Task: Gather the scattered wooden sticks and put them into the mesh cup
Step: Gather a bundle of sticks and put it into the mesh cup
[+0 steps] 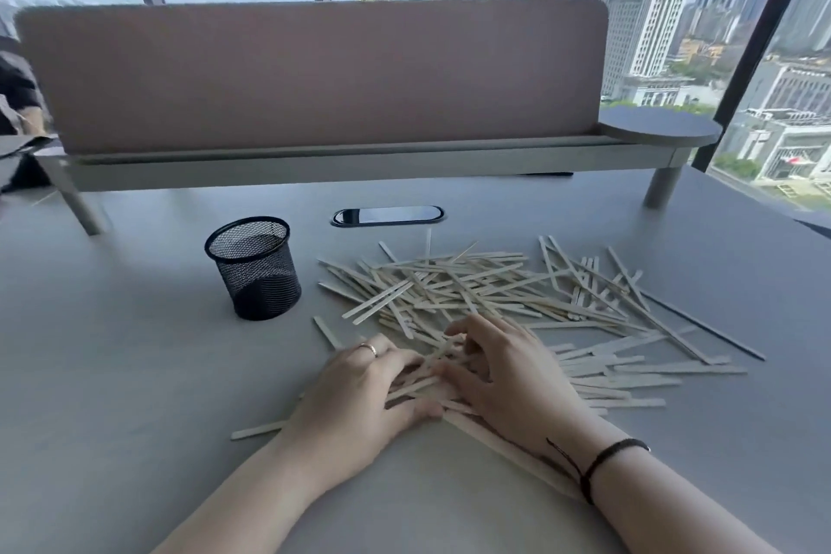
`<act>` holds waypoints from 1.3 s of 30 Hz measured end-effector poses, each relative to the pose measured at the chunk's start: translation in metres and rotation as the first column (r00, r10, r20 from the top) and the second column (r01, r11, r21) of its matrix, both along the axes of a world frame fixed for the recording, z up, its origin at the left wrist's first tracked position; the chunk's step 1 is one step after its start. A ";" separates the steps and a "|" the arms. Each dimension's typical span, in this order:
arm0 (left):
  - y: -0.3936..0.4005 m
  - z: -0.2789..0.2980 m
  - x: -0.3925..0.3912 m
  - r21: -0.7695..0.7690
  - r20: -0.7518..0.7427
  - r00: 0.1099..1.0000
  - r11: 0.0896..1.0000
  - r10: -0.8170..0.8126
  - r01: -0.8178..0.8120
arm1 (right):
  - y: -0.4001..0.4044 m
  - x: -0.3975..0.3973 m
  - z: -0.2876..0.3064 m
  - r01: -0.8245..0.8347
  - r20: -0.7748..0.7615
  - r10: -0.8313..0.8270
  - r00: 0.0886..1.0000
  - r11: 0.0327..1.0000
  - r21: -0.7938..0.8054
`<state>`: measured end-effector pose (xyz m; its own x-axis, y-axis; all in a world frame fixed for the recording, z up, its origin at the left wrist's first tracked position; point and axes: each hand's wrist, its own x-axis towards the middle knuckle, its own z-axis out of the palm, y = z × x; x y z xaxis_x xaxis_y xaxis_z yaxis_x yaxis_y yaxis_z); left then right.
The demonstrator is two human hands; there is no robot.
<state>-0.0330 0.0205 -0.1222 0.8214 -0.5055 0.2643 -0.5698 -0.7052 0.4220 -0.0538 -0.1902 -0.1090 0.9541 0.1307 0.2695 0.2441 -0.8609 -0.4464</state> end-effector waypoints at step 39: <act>0.001 0.007 -0.027 0.130 0.350 0.928 0.974 0.129 -0.185 | 0.001 -0.022 0.001 -0.068 -0.075 0.068 0.995 0.998 0.001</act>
<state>-0.0601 0.0212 -0.1150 0.7696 -0.4351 0.4673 -0.5351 -0.8388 0.1002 -0.0756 -0.1891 -0.1079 0.9605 0.1963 0.1972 0.2679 -0.8443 -0.4640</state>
